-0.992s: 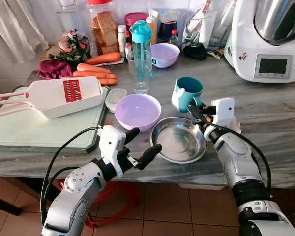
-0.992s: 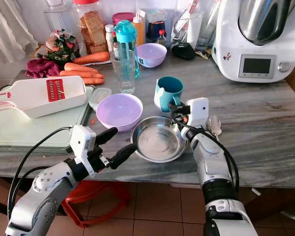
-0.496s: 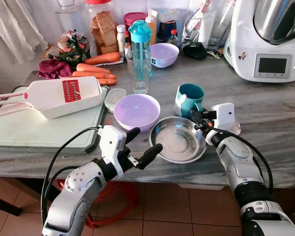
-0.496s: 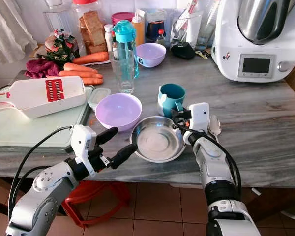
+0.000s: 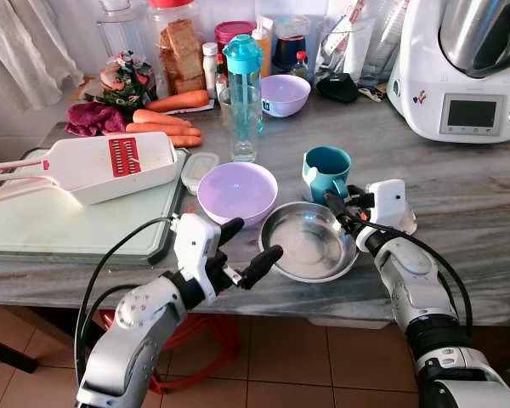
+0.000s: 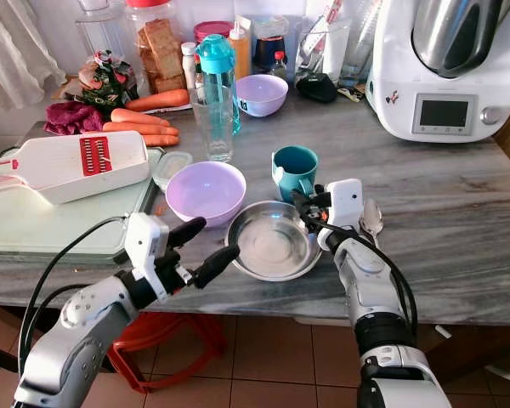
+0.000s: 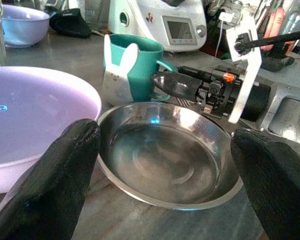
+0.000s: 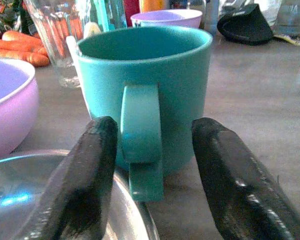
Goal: Setting the table
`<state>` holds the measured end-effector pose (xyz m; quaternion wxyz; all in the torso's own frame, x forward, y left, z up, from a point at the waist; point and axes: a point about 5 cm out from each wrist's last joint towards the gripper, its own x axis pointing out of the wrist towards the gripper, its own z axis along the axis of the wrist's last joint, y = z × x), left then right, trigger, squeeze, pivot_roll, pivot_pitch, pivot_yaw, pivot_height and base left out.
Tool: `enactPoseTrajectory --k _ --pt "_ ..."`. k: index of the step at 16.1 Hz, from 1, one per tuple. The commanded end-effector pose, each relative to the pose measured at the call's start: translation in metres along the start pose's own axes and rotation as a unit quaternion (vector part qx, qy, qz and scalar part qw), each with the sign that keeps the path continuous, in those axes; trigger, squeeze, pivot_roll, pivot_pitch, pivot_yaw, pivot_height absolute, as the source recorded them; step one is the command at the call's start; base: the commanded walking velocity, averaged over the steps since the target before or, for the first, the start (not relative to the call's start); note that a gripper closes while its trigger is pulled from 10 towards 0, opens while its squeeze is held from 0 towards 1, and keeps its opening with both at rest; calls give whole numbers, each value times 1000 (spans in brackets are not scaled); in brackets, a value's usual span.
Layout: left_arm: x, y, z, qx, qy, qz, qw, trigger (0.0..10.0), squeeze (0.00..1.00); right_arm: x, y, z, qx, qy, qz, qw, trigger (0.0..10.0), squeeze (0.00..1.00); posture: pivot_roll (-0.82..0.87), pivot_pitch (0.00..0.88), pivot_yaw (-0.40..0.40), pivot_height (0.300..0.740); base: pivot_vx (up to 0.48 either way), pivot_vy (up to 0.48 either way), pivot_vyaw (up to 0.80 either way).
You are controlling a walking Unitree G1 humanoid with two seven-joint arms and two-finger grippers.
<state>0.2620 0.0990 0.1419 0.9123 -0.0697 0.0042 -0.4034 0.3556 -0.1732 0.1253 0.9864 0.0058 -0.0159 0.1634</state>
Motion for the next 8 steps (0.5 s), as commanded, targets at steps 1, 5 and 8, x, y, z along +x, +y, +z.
enactPoseTrajectory --k 1,5,8 --pt "1 3 -1 5 3 6 1000 10000 0 5 -1 19 -15 -33 4 999 10000 1000 11 48 32 740 0 0 0" --pt "3 3 -3 -1 1 1 1000 10000 0 -4 -6 30 -9 -67 -17 998 10000 1000 -1 11 35 740 0 0 0" --pt "11 13 0 11 -14 36 999 10000 0 -15 -5 40 -8 -89 -31 996 10000 1000 -15 0 33 740 0 0 0"
